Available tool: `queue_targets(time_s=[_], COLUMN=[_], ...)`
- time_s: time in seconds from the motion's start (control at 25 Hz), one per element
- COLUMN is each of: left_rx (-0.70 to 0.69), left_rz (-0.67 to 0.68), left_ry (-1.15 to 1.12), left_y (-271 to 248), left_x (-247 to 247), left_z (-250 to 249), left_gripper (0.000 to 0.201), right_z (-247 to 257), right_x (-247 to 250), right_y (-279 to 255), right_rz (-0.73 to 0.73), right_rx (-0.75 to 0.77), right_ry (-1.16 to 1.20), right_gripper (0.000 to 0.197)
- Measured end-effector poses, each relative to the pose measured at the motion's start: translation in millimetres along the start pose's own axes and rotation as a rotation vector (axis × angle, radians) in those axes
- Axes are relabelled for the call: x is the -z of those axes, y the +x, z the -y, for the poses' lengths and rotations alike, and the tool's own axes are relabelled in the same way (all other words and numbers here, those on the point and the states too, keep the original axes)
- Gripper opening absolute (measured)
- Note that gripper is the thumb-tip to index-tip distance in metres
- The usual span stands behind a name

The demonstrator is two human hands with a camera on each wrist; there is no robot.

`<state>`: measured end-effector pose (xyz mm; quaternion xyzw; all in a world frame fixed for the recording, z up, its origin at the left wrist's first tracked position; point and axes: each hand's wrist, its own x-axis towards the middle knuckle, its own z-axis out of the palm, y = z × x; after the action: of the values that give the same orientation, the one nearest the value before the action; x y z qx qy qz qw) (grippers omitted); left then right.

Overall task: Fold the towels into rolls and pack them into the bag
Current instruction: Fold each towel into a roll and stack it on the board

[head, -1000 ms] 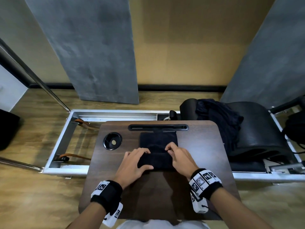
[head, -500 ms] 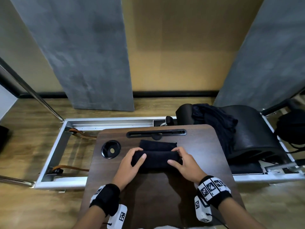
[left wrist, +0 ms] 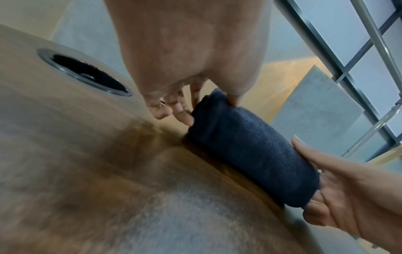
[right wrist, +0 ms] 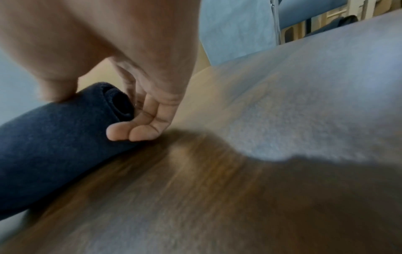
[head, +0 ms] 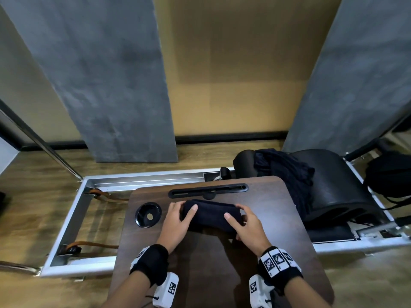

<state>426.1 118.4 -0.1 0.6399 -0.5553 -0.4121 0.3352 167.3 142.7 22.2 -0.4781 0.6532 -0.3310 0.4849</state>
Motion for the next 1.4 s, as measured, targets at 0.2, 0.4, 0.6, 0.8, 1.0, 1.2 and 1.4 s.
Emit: queue_targets(time_s=[0.2,0.4,0.6,0.8,1.0,1.2,1.4], left_rx=[0.148,0.261,0.435,0.418,0.342,0.219,0.310], left_rz=[0.037,0.025,0.019,-0.115,-0.281,-0.465,-0.424], left_ry=[0.055,-0.124,-0.519,-0.702,-0.647,-0.347,-0.316], left_y=[20,34,26,14,12,18,34], left_x=[-7,-15,-12,0,31,62,101], left_z=[-14,-35,-48,-47,-19,9,37], left_gripper=[0.073,0.064,0.068,0.061,0.055,0.046,0.045], right_z=[-7,1,13,30,45,60,71], right_x=[-5,-8,-5,-20,-63,-115,-153], right_y=[4,12,11,13,25,41,68], right_rz=[-0.151,-0.237,-0.108,-0.019,-0.027,-0.079,-0.067], right_rx=[-0.068,-0.138,-0.312,-0.263,-0.189,-0.147,-0.190], right_ry=[-0.083,-0.150,0.382,0.766,0.610,0.490,0.432], right_gripper=[0.068,0.051,0.046,0.058,0.059,0.051,0.043])
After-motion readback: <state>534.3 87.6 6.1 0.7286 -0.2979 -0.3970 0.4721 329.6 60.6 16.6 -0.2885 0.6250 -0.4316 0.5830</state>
